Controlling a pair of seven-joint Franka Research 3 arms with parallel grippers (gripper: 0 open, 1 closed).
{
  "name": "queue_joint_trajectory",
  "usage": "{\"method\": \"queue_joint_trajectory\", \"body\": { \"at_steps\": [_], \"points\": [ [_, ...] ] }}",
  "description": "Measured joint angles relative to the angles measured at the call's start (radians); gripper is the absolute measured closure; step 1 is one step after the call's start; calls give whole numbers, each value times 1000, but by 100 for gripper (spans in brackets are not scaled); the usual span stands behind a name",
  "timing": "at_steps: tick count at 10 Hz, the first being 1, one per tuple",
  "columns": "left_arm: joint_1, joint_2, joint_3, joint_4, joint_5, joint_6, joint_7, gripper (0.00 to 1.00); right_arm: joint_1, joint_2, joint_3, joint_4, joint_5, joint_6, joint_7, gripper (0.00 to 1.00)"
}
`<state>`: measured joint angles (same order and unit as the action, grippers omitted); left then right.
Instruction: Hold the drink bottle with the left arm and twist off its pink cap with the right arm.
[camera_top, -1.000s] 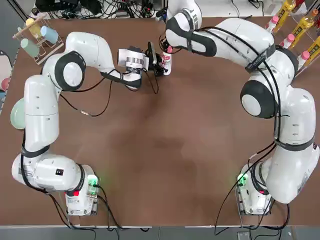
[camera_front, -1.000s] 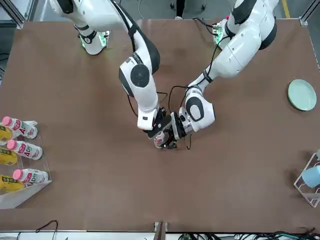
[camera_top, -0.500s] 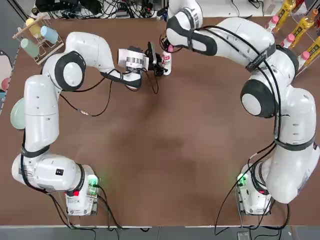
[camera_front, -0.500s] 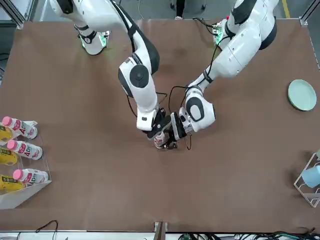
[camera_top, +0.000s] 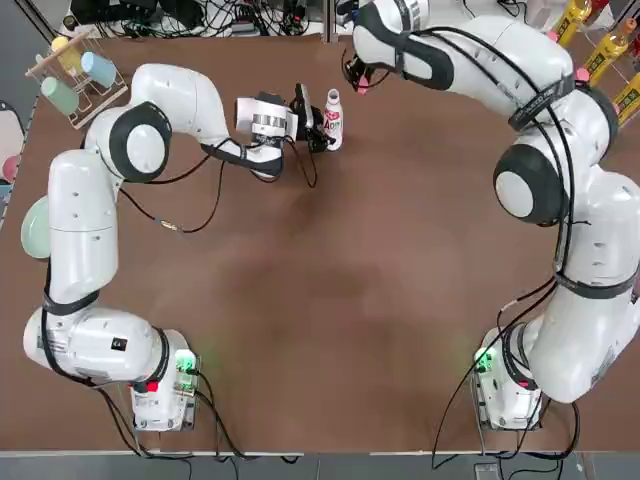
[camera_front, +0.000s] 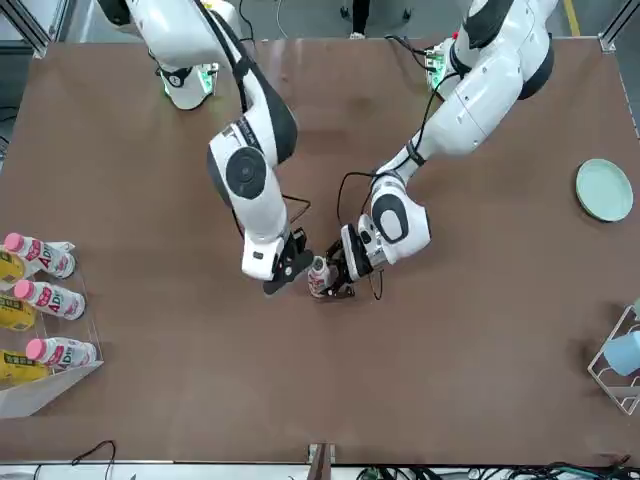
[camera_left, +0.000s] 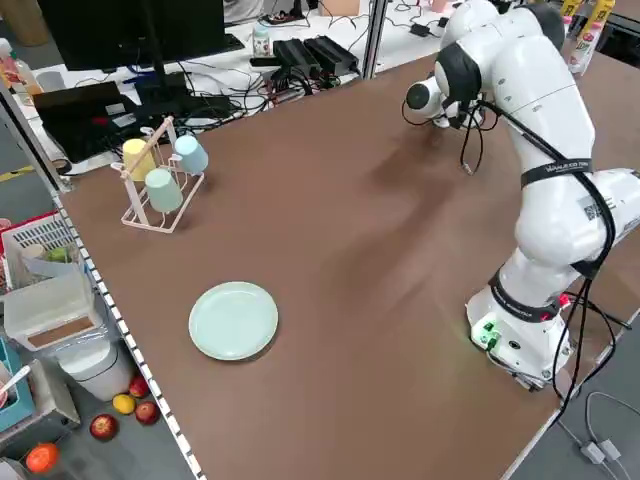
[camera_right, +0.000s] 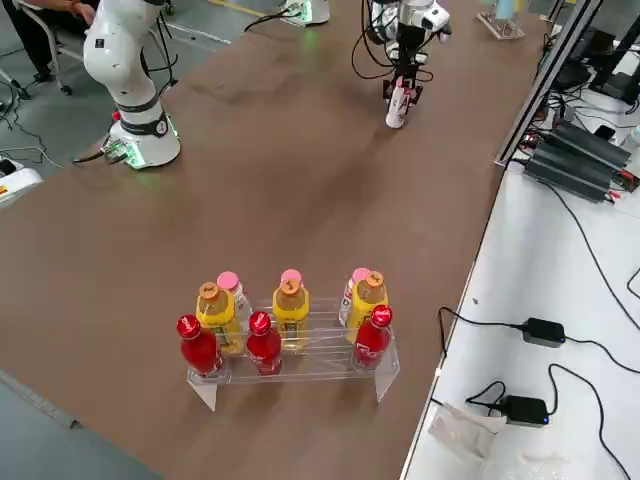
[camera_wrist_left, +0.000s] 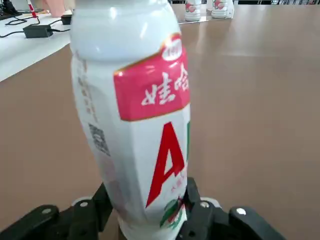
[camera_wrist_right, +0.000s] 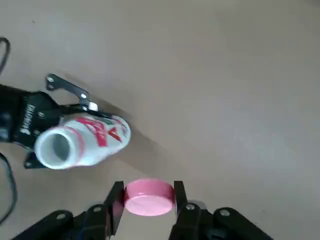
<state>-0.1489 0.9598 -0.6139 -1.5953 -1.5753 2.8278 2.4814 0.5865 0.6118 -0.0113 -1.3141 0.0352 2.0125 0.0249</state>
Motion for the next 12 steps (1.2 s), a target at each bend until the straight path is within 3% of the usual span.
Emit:
{"method": "queue_joint_trajectory", "body": {
  "at_steps": [5,10,12],
  "points": [
    [0,0,0,0,0,0,0,40,-99,-81,-1,-207,0,-1,-148,54],
    [-1,0,0,0,0,0,0,39,-112,-46,5,-270,0,121,-156,54],
    [-2,0,2,3,0,0,0,24,-110,20,8,-274,0,182,-156,54]
  ]
}}
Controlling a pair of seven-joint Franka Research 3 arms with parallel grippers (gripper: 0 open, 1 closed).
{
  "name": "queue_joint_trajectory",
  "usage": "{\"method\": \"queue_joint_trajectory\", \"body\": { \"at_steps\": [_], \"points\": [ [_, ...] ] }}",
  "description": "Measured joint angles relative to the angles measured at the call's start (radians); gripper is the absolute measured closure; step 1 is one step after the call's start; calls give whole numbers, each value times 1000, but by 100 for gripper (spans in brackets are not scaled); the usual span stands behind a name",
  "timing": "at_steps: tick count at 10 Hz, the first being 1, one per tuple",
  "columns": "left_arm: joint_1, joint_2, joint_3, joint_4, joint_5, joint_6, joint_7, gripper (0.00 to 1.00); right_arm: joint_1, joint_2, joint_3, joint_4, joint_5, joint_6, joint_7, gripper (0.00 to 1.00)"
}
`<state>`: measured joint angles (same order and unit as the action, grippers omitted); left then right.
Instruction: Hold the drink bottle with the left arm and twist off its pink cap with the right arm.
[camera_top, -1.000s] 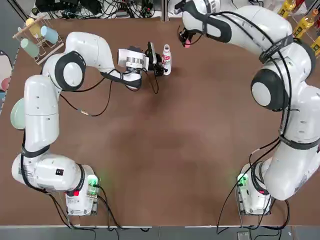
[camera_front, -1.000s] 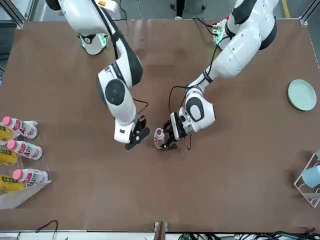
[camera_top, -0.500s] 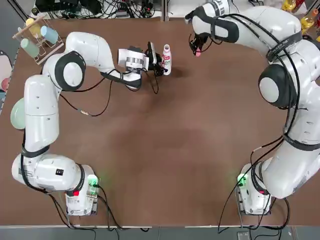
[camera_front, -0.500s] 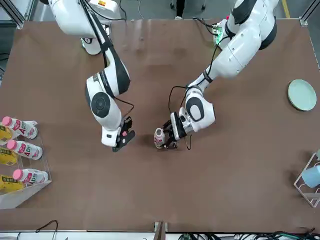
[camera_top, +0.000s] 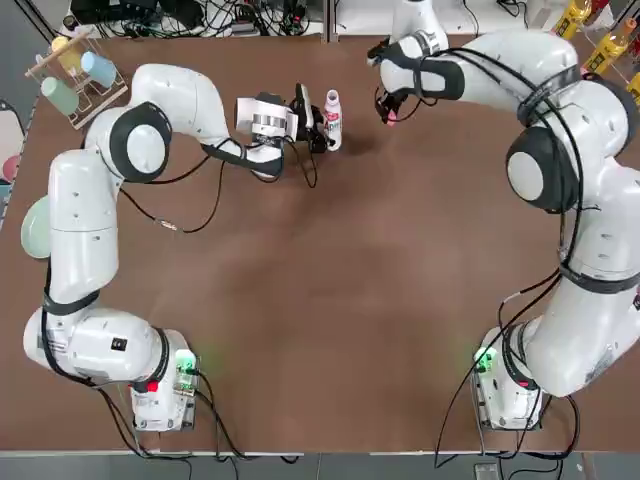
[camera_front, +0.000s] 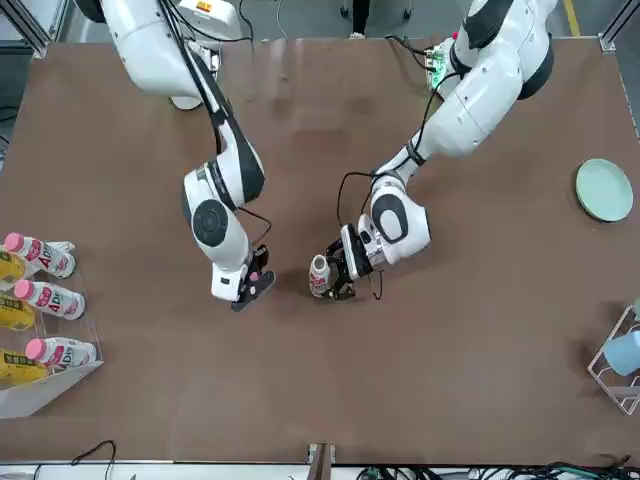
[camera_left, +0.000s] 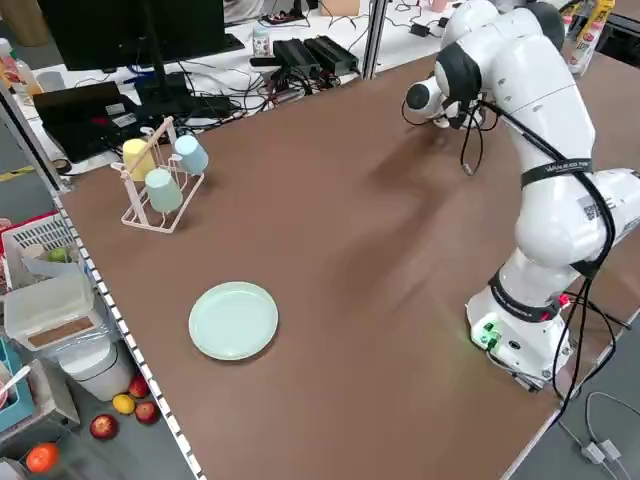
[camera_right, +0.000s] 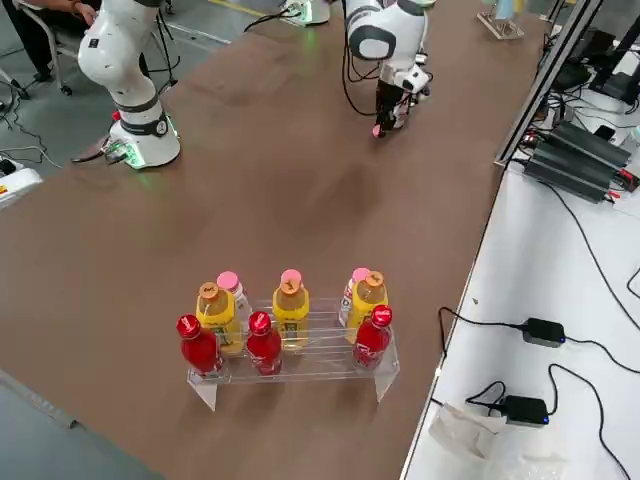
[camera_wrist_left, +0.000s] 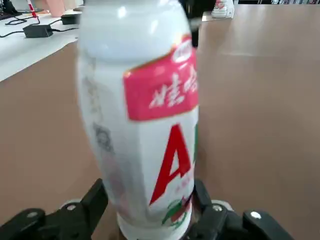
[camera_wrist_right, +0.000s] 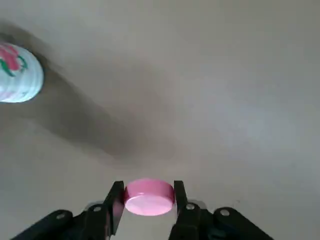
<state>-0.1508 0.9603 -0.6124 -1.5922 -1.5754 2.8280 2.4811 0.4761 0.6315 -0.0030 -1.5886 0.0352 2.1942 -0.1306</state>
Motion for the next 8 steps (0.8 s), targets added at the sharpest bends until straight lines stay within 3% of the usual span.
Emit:
{"method": "queue_joint_trajectory", "body": {
  "at_steps": [1,2,6,8],
  "points": [
    [0,0,0,4,0,0,0,19,1,22,1,0,0,7,0,53],
    [0,0,1,9,0,0,0,4,3,40,4,0,6,19,0,53],
    [7,0,7,17,0,0,-10,3,6,69,6,0,20,52,0,52],
    [9,0,13,22,0,0,-12,3,6,74,6,0,20,53,0,42]
  ]
}}
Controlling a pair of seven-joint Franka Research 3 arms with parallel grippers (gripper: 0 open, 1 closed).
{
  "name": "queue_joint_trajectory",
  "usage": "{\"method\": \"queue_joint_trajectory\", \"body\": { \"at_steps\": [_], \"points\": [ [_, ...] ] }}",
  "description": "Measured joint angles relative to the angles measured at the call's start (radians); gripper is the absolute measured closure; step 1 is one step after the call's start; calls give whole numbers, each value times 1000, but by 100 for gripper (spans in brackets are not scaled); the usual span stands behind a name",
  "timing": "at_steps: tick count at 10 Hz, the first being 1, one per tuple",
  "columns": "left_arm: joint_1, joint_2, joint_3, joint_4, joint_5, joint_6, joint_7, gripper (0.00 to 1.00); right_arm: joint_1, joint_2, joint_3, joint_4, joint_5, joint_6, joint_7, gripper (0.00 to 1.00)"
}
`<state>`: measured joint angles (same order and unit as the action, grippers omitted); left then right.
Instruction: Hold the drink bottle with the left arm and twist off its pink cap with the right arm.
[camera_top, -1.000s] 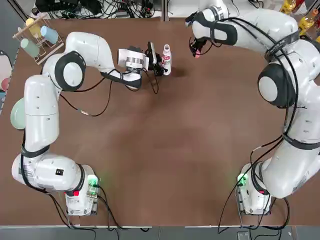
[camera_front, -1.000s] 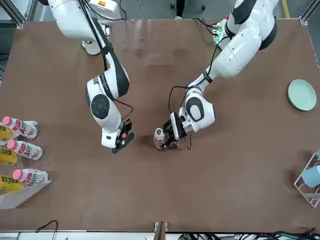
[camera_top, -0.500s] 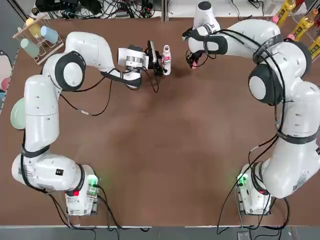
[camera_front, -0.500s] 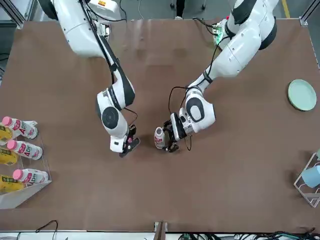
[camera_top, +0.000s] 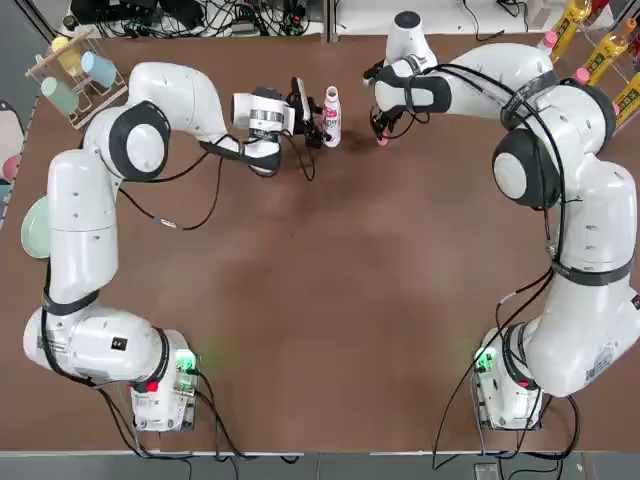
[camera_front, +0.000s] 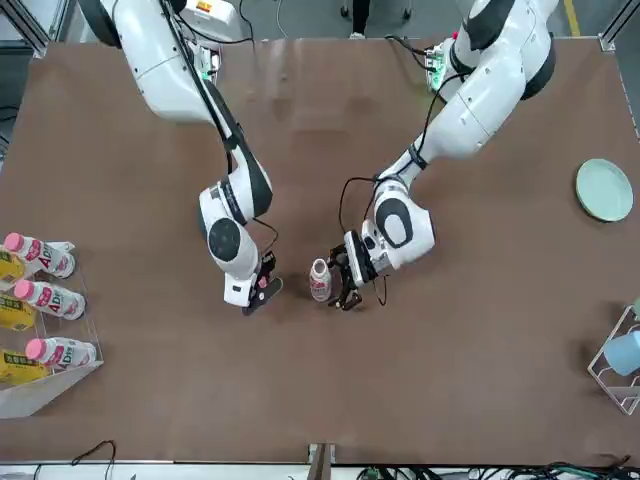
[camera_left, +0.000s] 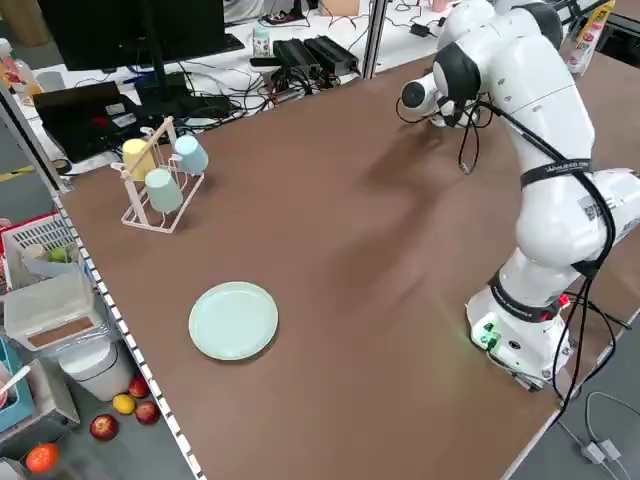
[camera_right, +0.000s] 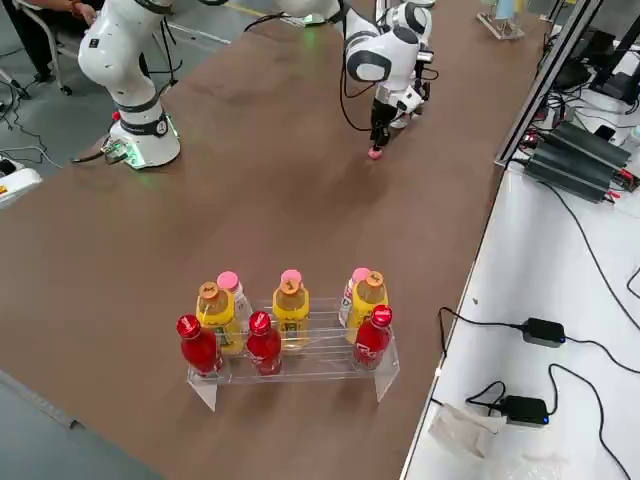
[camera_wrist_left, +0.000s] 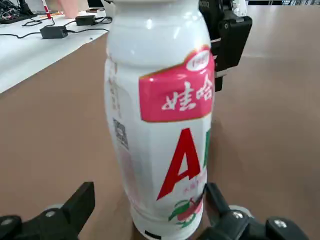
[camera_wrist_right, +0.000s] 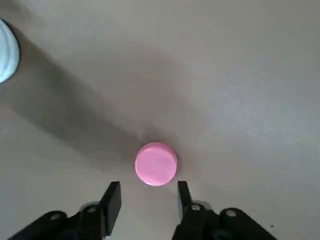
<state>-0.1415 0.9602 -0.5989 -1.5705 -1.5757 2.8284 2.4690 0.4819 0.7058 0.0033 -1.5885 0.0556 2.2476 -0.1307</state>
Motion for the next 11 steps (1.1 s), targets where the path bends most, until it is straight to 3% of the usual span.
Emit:
{"method": "queue_joint_trajectory", "body": {
  "at_steps": [1,5,7,11],
  "points": [
    [-1,0,0,0,0,0,-1,3,0,0,0,0,0,0,0,34],
    [4,-16,25,7,0,1,-102,3,-6,-35,-6,25,1,-35,3,20],
    [29,-59,42,4,0,-7,-207,4,-62,-150,-18,42,1,-126,1,0],
    [48,-121,100,-7,3,-149,-529,4,-166,-409,-24,67,0,-415,1,0]
  ]
}}
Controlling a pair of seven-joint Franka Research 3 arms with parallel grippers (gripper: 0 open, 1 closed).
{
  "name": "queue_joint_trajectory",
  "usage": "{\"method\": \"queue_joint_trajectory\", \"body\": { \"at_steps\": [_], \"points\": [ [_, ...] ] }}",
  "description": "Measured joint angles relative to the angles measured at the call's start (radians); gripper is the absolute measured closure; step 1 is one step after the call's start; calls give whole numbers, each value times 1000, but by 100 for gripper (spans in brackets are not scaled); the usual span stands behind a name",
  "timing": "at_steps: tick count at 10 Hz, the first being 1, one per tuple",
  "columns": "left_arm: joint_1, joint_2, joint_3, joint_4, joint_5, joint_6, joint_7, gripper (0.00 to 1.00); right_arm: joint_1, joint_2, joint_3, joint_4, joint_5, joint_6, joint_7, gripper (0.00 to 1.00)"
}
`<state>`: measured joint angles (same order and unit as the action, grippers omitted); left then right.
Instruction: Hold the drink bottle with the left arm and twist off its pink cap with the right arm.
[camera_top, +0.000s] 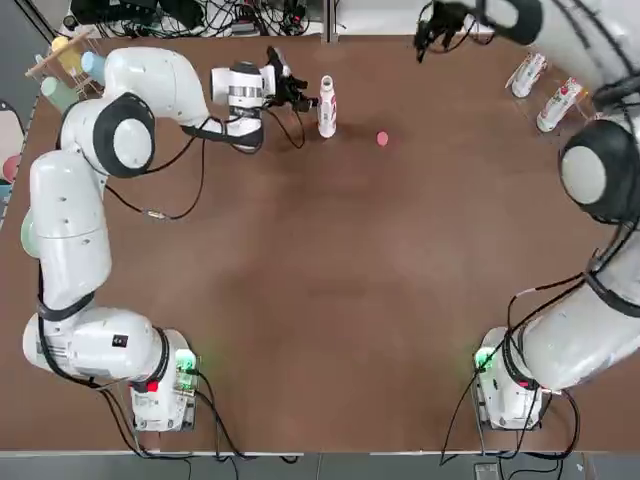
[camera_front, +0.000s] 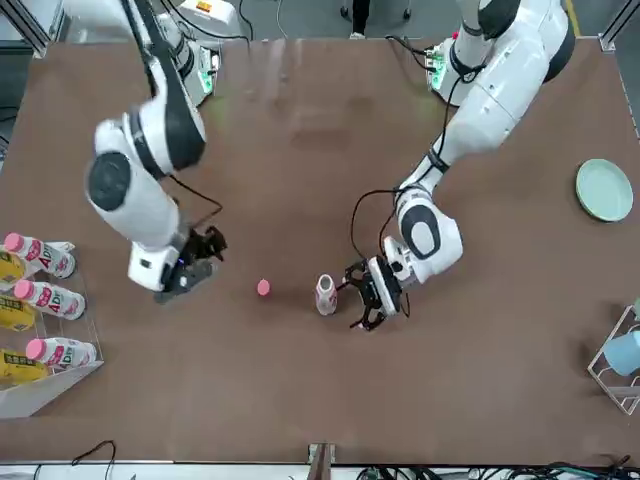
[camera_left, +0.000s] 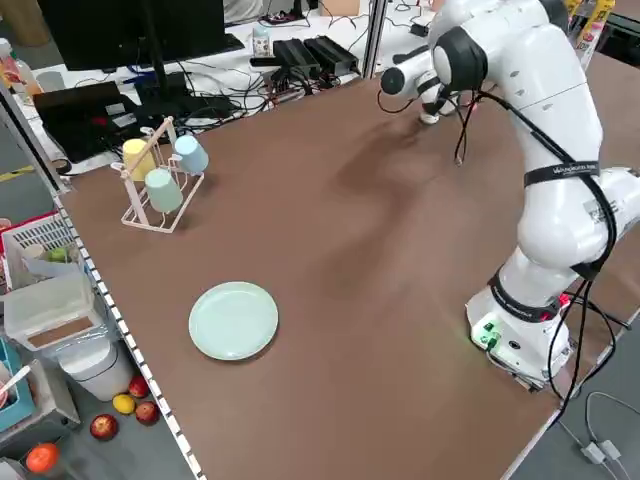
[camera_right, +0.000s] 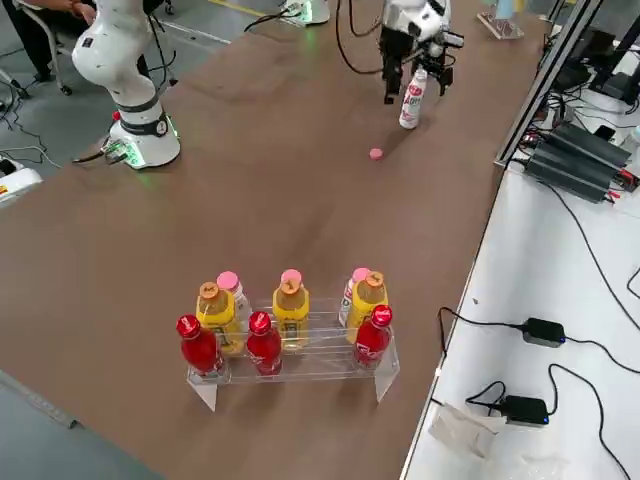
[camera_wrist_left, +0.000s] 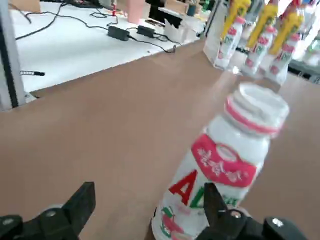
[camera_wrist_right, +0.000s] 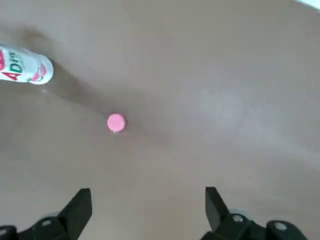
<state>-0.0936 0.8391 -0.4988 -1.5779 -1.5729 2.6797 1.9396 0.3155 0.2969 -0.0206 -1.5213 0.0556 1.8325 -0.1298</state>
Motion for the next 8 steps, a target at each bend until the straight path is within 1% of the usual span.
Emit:
{"method": "queue_joint_trajectory", "body": {
  "at_steps": [1,2,3,5,7,8],
  "points": [
    [0,-26,29,-6,5,-59,-142,3,-35,-41,-1,3,-1,-45,0,0],
    [1,-56,61,-16,50,-118,-318,2,-80,-75,-1,7,-2,-85,0,0],
    [2,-87,89,-23,138,-168,-509,2,-131,-111,-1,10,-2,-142,0,0],
    [5,-159,146,-23,366,-245,-898,1,-234,-202,0,13,-2,-245,-1,0],
    [28,-236,170,-23,670,-252,-1244,1,-313,-274,0,13,-2,-354,0,0],
    [52,-275,176,-24,834,-263,-1412,1,-345,-291,-1,17,-5,-384,-1,0]
  ]
}}
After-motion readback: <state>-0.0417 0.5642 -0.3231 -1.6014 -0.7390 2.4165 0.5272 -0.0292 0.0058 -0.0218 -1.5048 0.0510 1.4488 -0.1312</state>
